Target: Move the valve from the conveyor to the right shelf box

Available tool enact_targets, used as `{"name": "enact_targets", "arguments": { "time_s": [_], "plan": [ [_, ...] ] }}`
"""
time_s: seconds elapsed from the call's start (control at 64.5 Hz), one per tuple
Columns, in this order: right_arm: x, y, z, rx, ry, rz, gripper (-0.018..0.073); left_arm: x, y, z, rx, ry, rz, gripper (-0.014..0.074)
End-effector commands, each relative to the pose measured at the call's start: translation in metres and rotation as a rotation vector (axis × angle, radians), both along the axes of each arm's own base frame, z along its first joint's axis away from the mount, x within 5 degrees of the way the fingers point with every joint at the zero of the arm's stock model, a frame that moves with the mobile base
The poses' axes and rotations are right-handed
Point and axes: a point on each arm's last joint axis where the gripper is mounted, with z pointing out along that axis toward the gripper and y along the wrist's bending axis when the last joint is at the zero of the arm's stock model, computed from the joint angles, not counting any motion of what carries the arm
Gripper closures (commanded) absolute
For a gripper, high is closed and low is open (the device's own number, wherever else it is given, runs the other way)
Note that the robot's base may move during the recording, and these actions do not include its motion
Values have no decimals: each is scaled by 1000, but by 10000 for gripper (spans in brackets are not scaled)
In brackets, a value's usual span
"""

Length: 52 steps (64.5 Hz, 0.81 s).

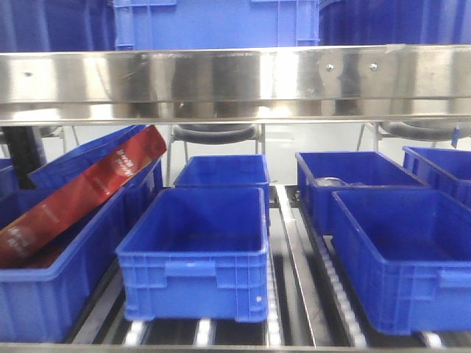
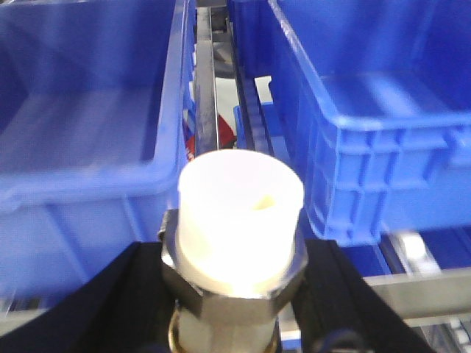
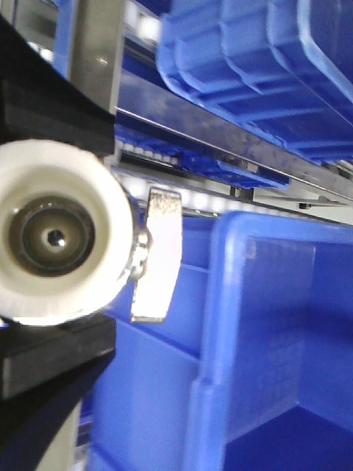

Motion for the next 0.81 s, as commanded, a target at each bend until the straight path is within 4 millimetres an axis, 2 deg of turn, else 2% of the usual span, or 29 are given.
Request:
{"name": "enact_targets", "arguments": {
  "time_s": [0.0, 0.791],
  "plan": [
    [-3, -1, 12, -2, -92, -4, 713, -2, 0, 10, -6, -67, 6, 708],
    [-3, -1, 12, -2, -92, -4, 713, -2, 0, 10, -6, -67, 6, 708]
  ]
}}
